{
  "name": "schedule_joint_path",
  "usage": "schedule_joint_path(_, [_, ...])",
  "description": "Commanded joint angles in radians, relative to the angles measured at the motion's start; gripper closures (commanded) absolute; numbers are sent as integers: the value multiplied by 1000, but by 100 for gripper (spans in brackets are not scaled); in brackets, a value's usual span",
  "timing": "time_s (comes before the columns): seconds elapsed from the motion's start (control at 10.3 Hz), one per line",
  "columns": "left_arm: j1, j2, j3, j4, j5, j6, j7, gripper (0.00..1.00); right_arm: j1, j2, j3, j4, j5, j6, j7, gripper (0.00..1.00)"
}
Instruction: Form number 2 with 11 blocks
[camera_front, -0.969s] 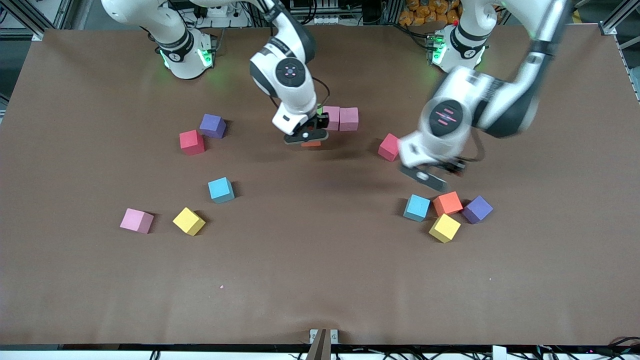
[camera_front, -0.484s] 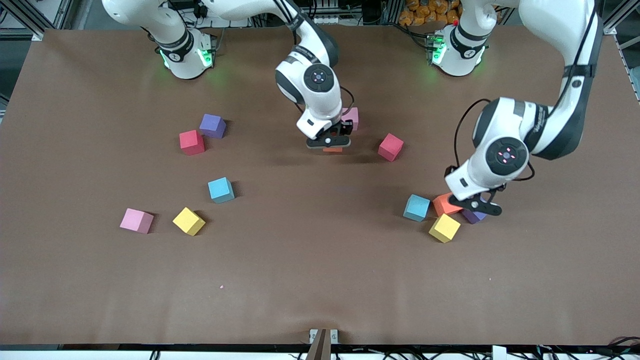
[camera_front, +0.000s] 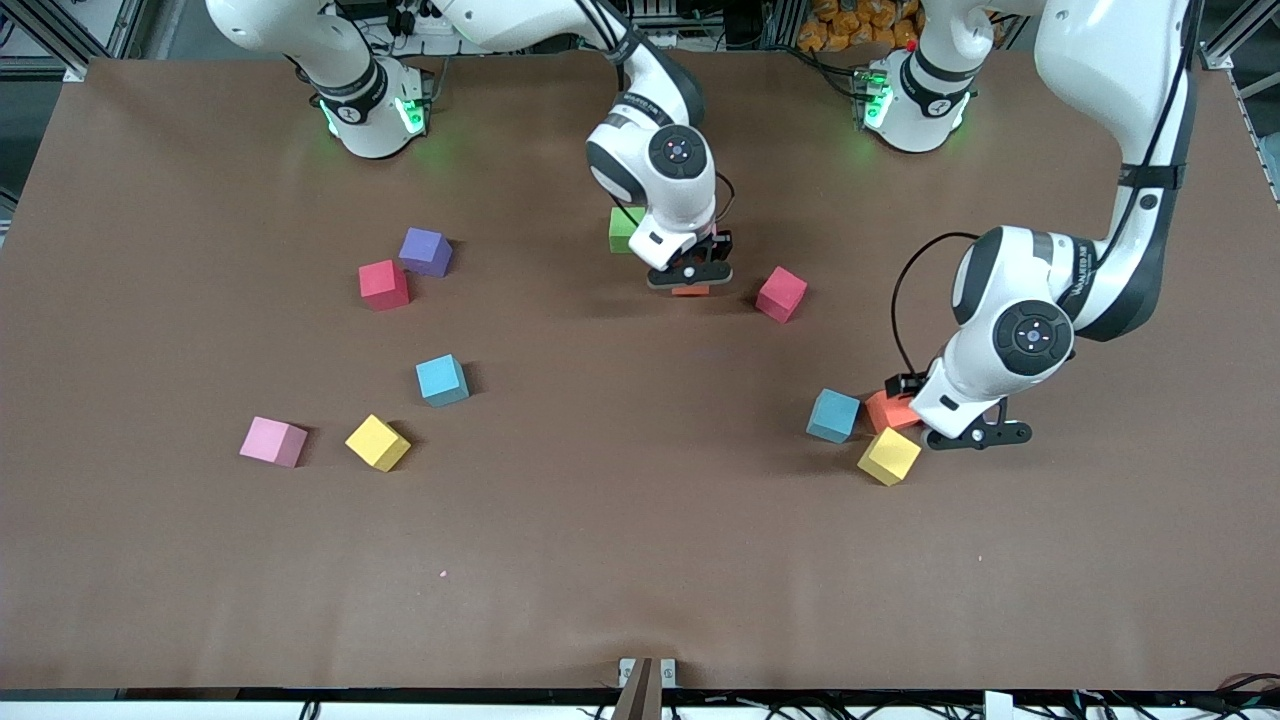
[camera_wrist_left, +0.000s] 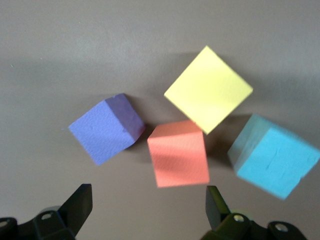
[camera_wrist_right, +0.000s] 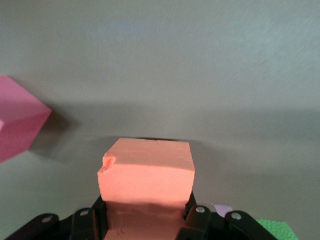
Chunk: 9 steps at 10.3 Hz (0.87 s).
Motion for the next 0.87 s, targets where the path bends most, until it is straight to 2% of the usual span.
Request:
schedule_joint_path(0.0, [-15, 16, 12, -50, -23, 137, -93, 0, 18, 23, -9, 29, 10, -7, 31, 73])
schedule_joint_path(0.19, [-18, 30, 12, -63, -23, 177, -117, 0, 17, 24, -9, 29, 8, -3, 33, 73])
schedule_joint_path(0.77, [-21, 71, 12, -69, -23, 182, -117, 0, 18, 49, -9, 30, 9, 43, 33, 73])
